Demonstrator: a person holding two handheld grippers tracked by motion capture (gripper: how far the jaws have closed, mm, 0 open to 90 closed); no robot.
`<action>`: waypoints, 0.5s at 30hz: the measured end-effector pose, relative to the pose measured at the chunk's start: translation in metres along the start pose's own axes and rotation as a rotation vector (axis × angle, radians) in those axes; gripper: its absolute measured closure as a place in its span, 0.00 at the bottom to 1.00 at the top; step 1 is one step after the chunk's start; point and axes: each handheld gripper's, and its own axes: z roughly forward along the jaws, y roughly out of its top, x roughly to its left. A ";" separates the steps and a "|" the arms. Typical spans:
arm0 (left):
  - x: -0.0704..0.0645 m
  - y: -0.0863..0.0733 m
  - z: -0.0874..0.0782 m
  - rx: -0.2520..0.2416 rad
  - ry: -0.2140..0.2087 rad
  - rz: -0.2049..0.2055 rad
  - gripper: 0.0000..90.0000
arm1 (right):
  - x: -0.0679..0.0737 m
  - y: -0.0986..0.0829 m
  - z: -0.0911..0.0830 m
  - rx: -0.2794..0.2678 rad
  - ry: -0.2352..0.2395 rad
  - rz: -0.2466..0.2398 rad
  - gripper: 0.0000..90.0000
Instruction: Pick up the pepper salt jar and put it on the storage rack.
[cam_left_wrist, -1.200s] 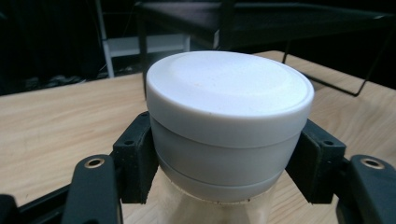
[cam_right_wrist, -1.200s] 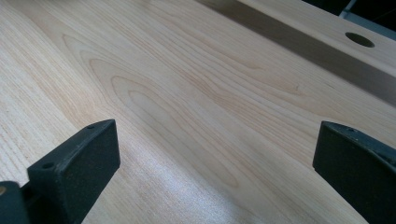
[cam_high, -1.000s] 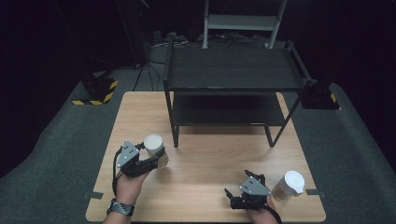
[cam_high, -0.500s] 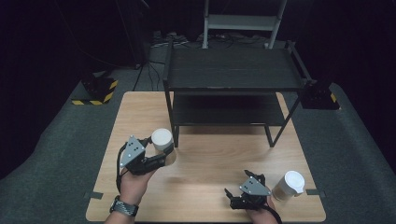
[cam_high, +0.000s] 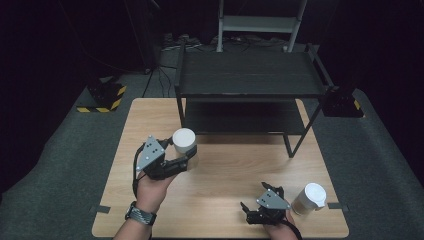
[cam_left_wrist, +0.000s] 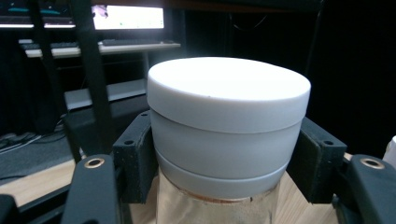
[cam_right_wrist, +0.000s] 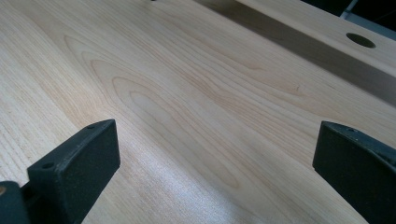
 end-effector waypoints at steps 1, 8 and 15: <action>0.000 0.002 0.001 -0.002 -0.007 0.001 0.38 | 0.000 0.000 0.000 0.000 0.000 0.000 0.00; -0.001 0.013 0.007 -0.014 -0.027 0.010 0.38 | 0.000 0.000 0.000 -0.001 0.002 0.005 0.00; 0.000 0.025 0.011 -0.041 -0.048 0.004 0.38 | 0.000 0.000 0.000 -0.001 0.002 -0.001 0.00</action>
